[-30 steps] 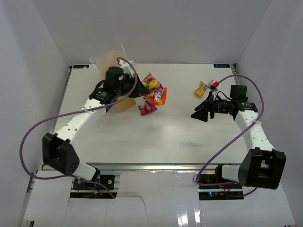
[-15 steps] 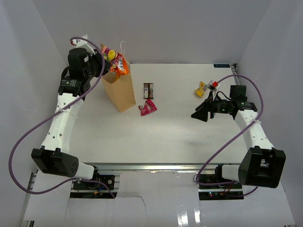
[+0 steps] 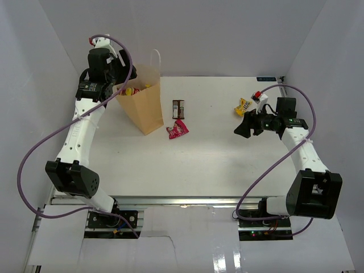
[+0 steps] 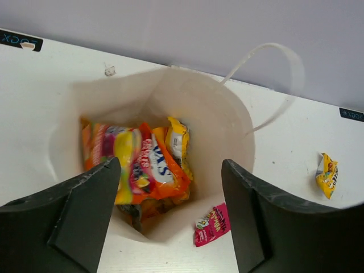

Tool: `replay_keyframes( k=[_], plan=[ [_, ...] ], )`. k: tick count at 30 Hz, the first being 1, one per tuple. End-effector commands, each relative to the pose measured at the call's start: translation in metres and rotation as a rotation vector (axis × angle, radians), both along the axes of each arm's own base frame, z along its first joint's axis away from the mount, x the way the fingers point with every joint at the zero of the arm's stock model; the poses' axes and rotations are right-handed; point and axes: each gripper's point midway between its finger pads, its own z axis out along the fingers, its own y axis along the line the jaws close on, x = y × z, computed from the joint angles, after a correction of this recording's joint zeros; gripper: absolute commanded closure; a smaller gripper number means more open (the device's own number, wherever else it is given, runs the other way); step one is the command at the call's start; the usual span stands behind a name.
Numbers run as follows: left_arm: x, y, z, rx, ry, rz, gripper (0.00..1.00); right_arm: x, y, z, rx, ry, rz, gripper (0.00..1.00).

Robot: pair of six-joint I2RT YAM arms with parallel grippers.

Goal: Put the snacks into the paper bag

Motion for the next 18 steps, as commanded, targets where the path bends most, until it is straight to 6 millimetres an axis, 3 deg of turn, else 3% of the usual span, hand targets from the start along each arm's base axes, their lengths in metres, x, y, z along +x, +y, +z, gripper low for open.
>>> replay_keyframes(
  k=[1,4,5,6,7,8,9,10,11,12,13,14,15,16,18],
  plan=[
    [-0.019,0.0,0.055,-0.014,-0.128,-0.03,0.14,0.051,-0.028,0.011,-0.07,-0.033,-0.241,0.26],
    [-0.037,-0.019,0.073,-0.048,-0.173,-0.146,0.09,0.089,-0.052,0.007,-0.093,-0.033,-0.455,0.18],
    [-0.043,-0.025,0.078,-0.053,-0.191,-0.186,0.04,0.103,-0.07,-0.013,-0.118,0.036,-0.598,0.16],
    [-0.05,-0.03,0.082,-0.061,-0.205,-0.223,0.02,0.119,-0.078,-0.005,-0.116,0.026,-0.654,0.15],
    [-0.067,-0.04,0.088,-0.089,-0.235,-0.288,0.02,0.13,-0.087,-0.03,-0.153,0.099,-0.712,0.13],
    [-0.075,-0.045,0.089,-0.102,-0.248,-0.322,0.02,0.139,-0.089,-0.035,-0.153,0.126,-0.732,0.12],
    [-0.085,-0.049,0.089,-0.119,-0.257,-0.354,0.02,0.159,-0.089,-0.018,-0.119,0.115,-0.763,0.11],
    [-0.104,-0.056,0.088,-0.143,-0.278,-0.407,0.02,0.164,-0.089,-0.027,-0.12,0.168,-0.775,0.11],
    [-0.114,-0.06,0.086,-0.177,-0.276,-0.426,0.02,0.172,-0.088,-0.053,-0.123,0.249,-0.783,0.1],
    [-0.124,-0.062,0.082,-0.198,-0.275,-0.445,0.02,0.179,-0.086,-0.056,-0.095,0.295,-0.814,0.1],
    [-0.13,-0.067,0.061,-0.223,-0.24,-0.472,0.02,0.191,-0.086,-0.046,-0.076,0.304,-0.83,0.1],
    [-0.148,-0.067,0.066,-0.243,-0.266,-0.484,0.02,0.198,-0.083,-0.065,-0.068,0.355,-0.83,0.1],
    [-0.157,-0.07,0.061,-0.285,-0.256,-0.495,0.02,0.205,-0.081,-0.067,-0.047,0.363,-0.844,0.1],
    [-0.162,-0.072,0.038,-0.308,-0.206,-0.506,0.02,0.212,-0.081,-0.076,-0.052,0.371,-0.85,0.11],
    [-0.182,-0.073,0.034,-0.355,-0.206,-0.511,0.02,0.218,-0.081,-0.084,-0.068,0.365,-0.856,0.12]
  ],
)
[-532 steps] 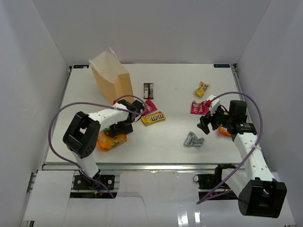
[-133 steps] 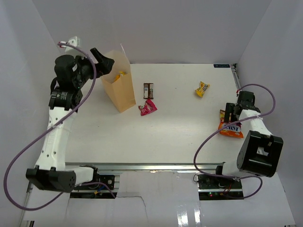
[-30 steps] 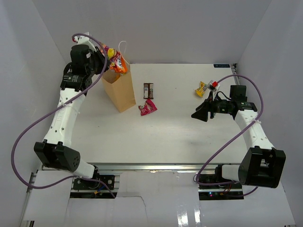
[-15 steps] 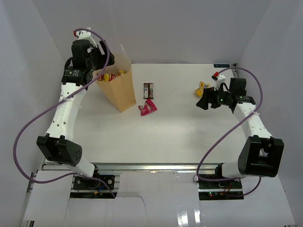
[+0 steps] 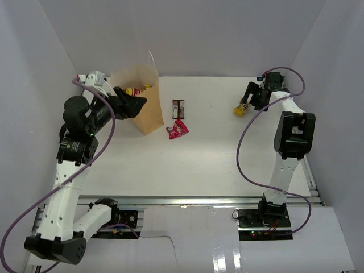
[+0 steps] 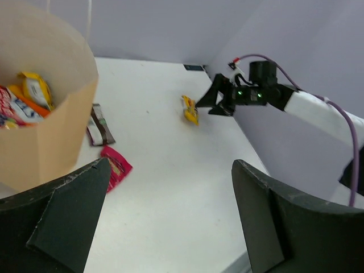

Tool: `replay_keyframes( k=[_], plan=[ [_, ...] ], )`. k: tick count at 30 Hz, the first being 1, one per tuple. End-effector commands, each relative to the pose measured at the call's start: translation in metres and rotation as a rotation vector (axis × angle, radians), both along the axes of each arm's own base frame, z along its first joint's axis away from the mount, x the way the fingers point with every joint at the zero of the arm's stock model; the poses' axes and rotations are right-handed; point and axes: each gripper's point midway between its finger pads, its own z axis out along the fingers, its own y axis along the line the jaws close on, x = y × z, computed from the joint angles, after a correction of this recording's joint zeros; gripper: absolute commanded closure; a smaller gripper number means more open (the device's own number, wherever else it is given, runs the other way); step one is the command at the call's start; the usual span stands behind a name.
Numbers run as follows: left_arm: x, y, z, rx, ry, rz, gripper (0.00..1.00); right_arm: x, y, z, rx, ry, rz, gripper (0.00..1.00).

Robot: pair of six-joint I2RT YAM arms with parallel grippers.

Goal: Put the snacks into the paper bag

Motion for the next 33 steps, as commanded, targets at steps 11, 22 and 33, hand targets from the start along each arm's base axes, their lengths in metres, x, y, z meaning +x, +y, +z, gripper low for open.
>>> replay_keyframes(
  k=[11,22,33],
  plan=[
    [-0.048,-0.027,-0.084,-0.248,0.248,-0.151,0.02,0.01,0.022,-0.054,0.127,0.1,-0.025,0.5],
    [-0.046,-0.11,-0.149,-0.274,0.416,-0.31,0.02,-0.024,0.038,-0.028,0.187,-0.012,0.138,0.78],
    [-0.031,-0.203,-0.205,-0.154,0.56,-0.472,0.02,-0.186,0.115,0.027,0.408,-0.222,0.875,0.83]
  ],
)
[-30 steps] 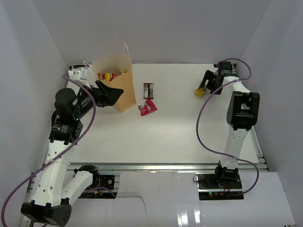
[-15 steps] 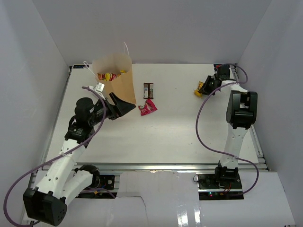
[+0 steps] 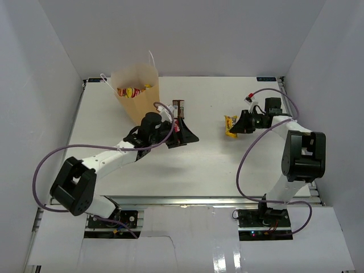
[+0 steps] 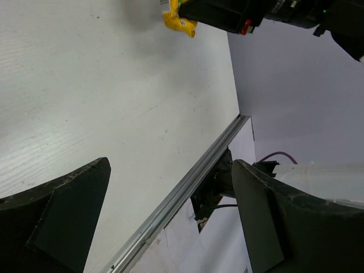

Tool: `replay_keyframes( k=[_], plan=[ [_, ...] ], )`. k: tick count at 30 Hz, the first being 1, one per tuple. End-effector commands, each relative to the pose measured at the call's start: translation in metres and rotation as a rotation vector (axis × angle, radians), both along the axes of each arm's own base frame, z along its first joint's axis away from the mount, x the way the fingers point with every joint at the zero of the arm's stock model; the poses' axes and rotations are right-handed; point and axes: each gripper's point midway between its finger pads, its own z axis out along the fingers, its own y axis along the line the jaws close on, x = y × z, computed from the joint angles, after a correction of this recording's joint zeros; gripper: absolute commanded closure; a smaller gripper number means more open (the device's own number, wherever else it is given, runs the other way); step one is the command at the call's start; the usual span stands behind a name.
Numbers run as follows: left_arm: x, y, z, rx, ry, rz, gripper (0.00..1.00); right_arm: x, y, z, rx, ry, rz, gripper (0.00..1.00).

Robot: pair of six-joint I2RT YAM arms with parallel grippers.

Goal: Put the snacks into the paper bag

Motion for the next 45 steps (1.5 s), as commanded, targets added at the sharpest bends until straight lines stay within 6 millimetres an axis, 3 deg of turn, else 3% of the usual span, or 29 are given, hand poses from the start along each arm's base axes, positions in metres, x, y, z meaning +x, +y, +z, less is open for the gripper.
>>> replay_keyframes(
  k=[1,2,5,7,8,9,14,20,24,29,45],
  plan=[
    [0.009,-0.032,0.025,-0.041,-0.088,-0.053,0.02,-0.05,0.03,0.032,0.15,-0.168,0.289,0.83],
    [0.011,-0.038,0.011,-0.023,-0.061,-0.062,0.02,-0.063,0.033,0.038,0.167,-0.164,0.314,0.83],
    [0.01,-0.058,0.008,-0.029,-0.059,-0.104,0.02,-0.09,0.046,0.046,0.204,-0.211,0.42,0.83],
    [0.009,-0.069,-0.004,-0.014,-0.04,-0.128,0.02,-0.106,0.051,0.05,0.234,-0.195,0.455,0.83],
    [0.01,-0.075,0.001,-0.025,-0.05,-0.141,0.02,-0.115,0.062,0.052,0.237,-0.212,0.506,0.82],
    [0.006,-0.082,-0.007,-0.015,-0.036,-0.158,0.02,-0.121,0.065,0.054,0.245,-0.205,0.519,0.82],
    [0.0,-0.099,-0.01,-0.014,-0.041,-0.197,0.02,-0.137,0.082,0.064,0.267,-0.228,0.595,0.81],
    [-0.002,-0.1,-0.011,-0.012,-0.042,-0.191,0.02,-0.147,0.095,0.07,0.294,-0.231,0.652,0.81],
    [-0.002,-0.098,-0.015,-0.006,-0.025,-0.168,0.15,-0.15,0.1,0.072,0.3,-0.235,0.673,0.8],
    [-0.002,-0.095,-0.018,-0.002,-0.007,-0.141,0.22,-0.153,0.103,0.073,0.302,-0.242,0.687,0.8],
    [0.003,-0.085,-0.008,-0.006,-0.042,-0.075,0.24,-0.159,0.103,0.077,0.307,-0.26,0.695,0.78]
  ],
)
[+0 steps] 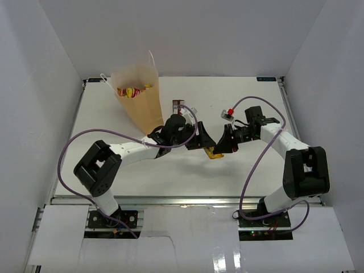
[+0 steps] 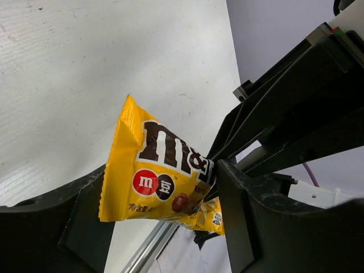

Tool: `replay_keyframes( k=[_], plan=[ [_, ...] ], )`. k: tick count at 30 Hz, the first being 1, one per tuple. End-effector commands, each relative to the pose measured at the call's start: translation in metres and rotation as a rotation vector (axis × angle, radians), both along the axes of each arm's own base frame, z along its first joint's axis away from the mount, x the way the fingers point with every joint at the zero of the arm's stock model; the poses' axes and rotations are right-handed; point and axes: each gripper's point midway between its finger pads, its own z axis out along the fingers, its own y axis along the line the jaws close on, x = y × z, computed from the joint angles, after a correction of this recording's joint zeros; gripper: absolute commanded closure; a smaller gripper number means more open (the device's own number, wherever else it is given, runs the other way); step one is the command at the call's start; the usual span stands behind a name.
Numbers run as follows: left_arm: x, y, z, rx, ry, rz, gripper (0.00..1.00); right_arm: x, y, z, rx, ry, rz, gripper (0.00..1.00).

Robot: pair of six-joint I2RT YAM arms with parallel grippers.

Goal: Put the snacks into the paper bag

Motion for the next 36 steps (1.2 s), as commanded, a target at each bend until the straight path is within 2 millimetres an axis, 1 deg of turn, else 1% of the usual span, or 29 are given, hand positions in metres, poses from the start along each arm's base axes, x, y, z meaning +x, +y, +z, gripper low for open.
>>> replay_keyframes(
  k=[1,2,4,8,9,11,13,14,16,17,18,19,20,21,22,23,24,25,26,27,28,29,30,31,32,33,34,35,36],
  plan=[
    [0.003,0.003,0.027,-0.046,-0.057,0.026,0.26,-0.009,0.004,0.017,0.064,-0.024,0.032,0.78],
    [0.003,0.003,0.026,-0.046,-0.054,0.025,0.29,-0.008,0.004,0.017,0.066,-0.025,0.032,0.78],
    [0.002,0.002,0.026,-0.047,-0.051,0.023,0.32,-0.009,0.005,0.018,0.069,-0.025,0.034,0.78],
    [0.002,0.001,0.028,-0.055,-0.05,0.017,0.44,-0.009,0.005,0.018,0.067,-0.026,0.034,0.78],
    [0.003,0.001,0.028,-0.055,-0.05,0.017,0.5,-0.009,0.005,0.017,0.067,-0.025,0.034,0.78],
    [0.002,0.001,0.029,-0.059,-0.054,0.014,0.56,-0.008,0.004,0.017,0.065,-0.027,0.033,0.77],
    [0.003,0.003,0.029,-0.058,-0.055,0.016,0.64,-0.008,0.004,0.017,0.059,-0.03,0.029,0.74],
    [0.004,0.004,0.031,-0.059,-0.061,0.018,0.72,-0.008,0.004,0.017,0.058,-0.028,0.03,0.72],
    [0.007,0.009,0.032,-0.056,-0.075,0.022,0.79,-0.006,0.003,0.015,0.041,-0.036,0.025,0.62],
    [0.007,0.013,0.038,-0.054,-0.105,0.018,0.82,-0.005,0.002,0.015,0.029,-0.044,0.021,0.55],
    [0.012,0.018,0.041,-0.045,-0.125,0.033,0.86,0.0,0.0,0.013,-0.006,-0.065,0.007,0.42],
    [0.015,0.023,0.044,-0.027,-0.145,0.042,0.86,0.003,-0.002,0.012,-0.029,-0.08,-0.001,0.35],
    [0.016,0.031,0.038,0.027,-0.135,0.053,0.86,0.006,-0.004,0.014,-0.05,-0.11,-0.01,0.33],
    [0.023,0.041,0.045,0.067,-0.201,0.054,0.87,0.011,-0.007,0.011,-0.094,-0.136,-0.027,0.28],
    [0.033,0.047,0.057,0.095,-0.249,0.081,0.87,0.017,-0.009,0.015,-0.109,-0.175,-0.036,0.27],
    [0.033,0.059,0.048,0.173,-0.23,0.085,0.88,0.02,-0.011,0.019,-0.125,-0.214,-0.045,0.26],
    [0.043,0.073,0.06,0.212,-0.299,0.101,0.89,0.025,-0.015,0.018,-0.162,-0.241,-0.062,0.25],
    [0.049,0.089,0.059,0.285,-0.305,0.14,0.89,0.031,-0.016,0.024,-0.174,-0.278,-0.07,0.24],
    [0.058,0.096,0.081,0.3,-0.358,0.163,0.89,0.035,-0.018,0.03,-0.187,-0.314,-0.084,0.23],
    [0.07,0.112,0.092,0.332,-0.39,0.208,0.9,0.044,-0.023,0.032,-0.224,-0.36,-0.115,0.23],
    [0.077,0.129,0.105,0.38,-0.434,0.243,0.9,0.049,-0.025,0.043,-0.235,-0.42,-0.14,0.22],
    [0.091,0.145,0.132,0.371,-0.483,0.298,0.9,0.058,-0.032,0.047,-0.289,-0.475,-0.187,0.19],
    [0.094,0.156,0.151,0.368,-0.523,0.326,0.9,0.074,-0.035,0.06,-0.301,-0.574,-0.24,0.09],
    [0.099,0.168,0.163,0.384,-0.552,0.353,0.9,0.079,-0.038,0.075,-0.308,-0.647,-0.282,0.09],
    [0.107,0.178,0.187,0.377,-0.59,0.398,0.89,0.085,-0.041,0.076,-0.322,-0.665,-0.324,0.1],
    [0.119,0.202,0.197,0.407,-0.601,0.476,0.89,0.097,-0.048,0.077,-0.36,-0.685,-0.38,0.1],
    [0.125,0.214,0.203,0.427,-0.601,0.514,0.89,0.105,-0.048,0.077,-0.36,-0.689,-0.405,0.1],
    [0.131,0.225,0.208,0.438,-0.605,0.548,0.89,0.107,-0.047,0.058,-0.379,-0.617,-0.387,0.1],
    [0.142,0.248,0.221,0.447,-0.612,0.62,0.89,0.107,-0.04,0.062,-0.356,-0.619,-0.327,0.1]
  ],
)
